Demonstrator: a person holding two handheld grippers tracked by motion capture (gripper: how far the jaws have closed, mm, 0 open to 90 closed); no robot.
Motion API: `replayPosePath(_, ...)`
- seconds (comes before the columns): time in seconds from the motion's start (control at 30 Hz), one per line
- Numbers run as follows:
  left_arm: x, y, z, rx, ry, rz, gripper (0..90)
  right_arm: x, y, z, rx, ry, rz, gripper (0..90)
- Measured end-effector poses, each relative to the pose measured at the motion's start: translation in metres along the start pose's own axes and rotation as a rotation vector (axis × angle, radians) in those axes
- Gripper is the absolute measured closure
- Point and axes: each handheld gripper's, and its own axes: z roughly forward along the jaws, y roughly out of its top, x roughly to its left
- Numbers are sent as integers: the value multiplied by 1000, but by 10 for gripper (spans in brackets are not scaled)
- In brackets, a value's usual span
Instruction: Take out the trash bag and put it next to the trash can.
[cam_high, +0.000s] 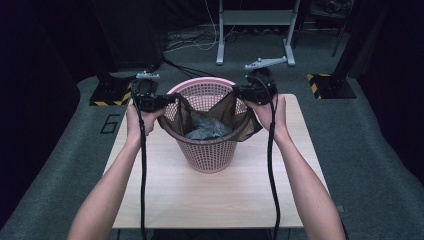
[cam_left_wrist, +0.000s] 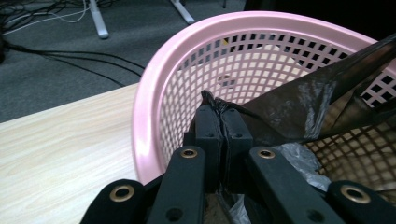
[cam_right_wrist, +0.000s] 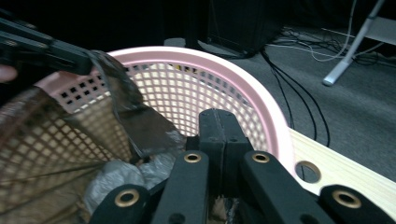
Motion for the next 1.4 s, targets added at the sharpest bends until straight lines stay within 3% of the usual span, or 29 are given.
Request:
replayPosePath(0.2,-7,4,2,7,-39,6,873,8,8,3,-1,24,-7,900)
replayPosePath(0.37,-15,6,7,23,-35,27,874,2,7,7,45,-47,-20,900)
replayPosePath(0.5,-18,7,10,41,-39,33,874,-12,0,7,103,-72,23,711)
replayPosePath(0.57,-20,8,12,52,-40,32,875,-16,-3,7,128,-96,49,571)
replayPosePath(0.67,-22,10,16,76,-46,30,874,-23,-8,7,170,-98,98,455)
replayPosePath(0.73,-23,11,19,97,-50,29,874,-24,-9,8,206,-111,105,432)
replayPosePath(0.83,-24,14,22,108,-68,20,873,-24,-12,9,248,-126,97,518)
replayPosePath(1.0,-29,18,22,105,-98,22,870,-20,-12,3,249,-149,64,859)
replayPosePath(1.03,-30,18,22,101,-102,20,868,-19,-11,2,240,-143,57,888)
replayPosePath(1.27,-36,22,25,86,-144,30,808,3,9,-11,151,-100,-6,900)
replayPosePath(1.4,-40,24,28,75,-193,55,733,19,24,-10,113,-80,-54,900)
